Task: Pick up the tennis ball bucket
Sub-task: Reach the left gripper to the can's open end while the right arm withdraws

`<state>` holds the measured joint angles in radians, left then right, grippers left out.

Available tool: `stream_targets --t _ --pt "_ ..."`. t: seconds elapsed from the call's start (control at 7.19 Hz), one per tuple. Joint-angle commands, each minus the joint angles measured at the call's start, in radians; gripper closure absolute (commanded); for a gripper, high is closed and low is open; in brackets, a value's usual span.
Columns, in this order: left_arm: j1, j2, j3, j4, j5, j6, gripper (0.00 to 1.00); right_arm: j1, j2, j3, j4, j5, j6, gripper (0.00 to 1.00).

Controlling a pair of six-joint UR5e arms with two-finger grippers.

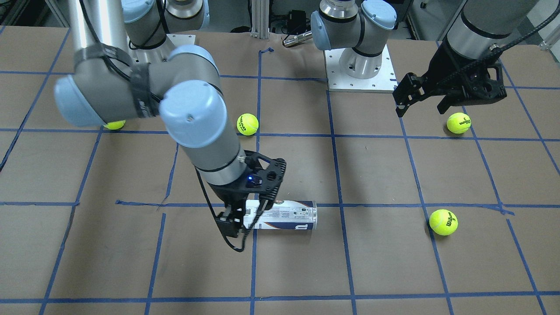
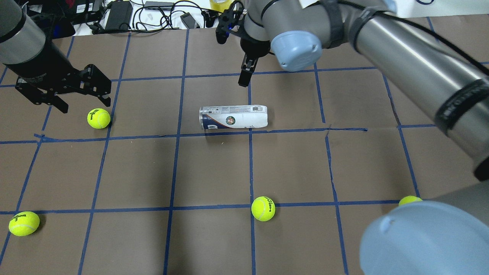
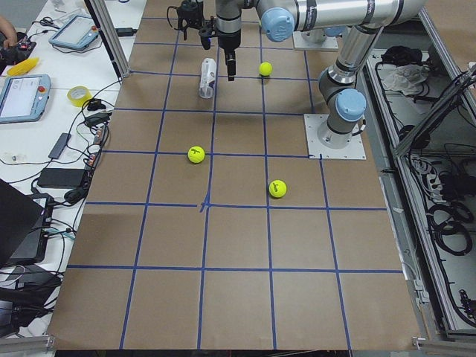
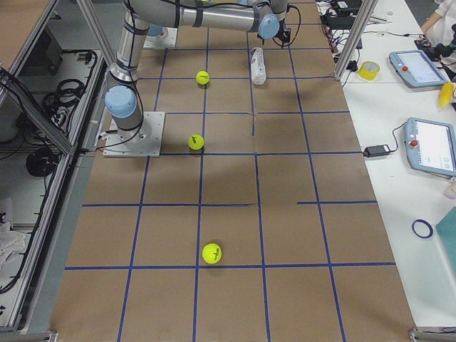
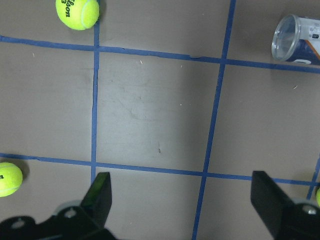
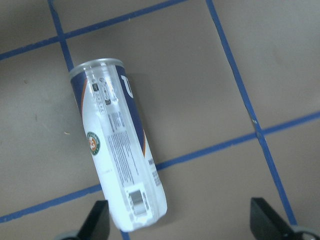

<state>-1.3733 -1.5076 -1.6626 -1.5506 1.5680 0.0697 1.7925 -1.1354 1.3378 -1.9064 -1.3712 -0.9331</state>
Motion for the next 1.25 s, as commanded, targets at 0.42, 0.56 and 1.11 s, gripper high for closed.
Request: stream_targets --t 0.42,0.56,1.11 --pt "-0.003 -0.181 -0.101 0.271 -0.401 0.005 0.00 -0.238 -0.325 0.015 0.316 -0.183 0.625 0.00" --pt "-0.003 -0.234 -0.106 0.293 -0.483 0.007 0.00 -0.252 -0.355 0.017 0.338 -0.184 0.710 0.00" --pt "-0.015 -0.413 -0.129 0.441 -0.627 0.065 0.00 -0.266 -0.393 0.052 0.336 -0.209 0.849 0.00"
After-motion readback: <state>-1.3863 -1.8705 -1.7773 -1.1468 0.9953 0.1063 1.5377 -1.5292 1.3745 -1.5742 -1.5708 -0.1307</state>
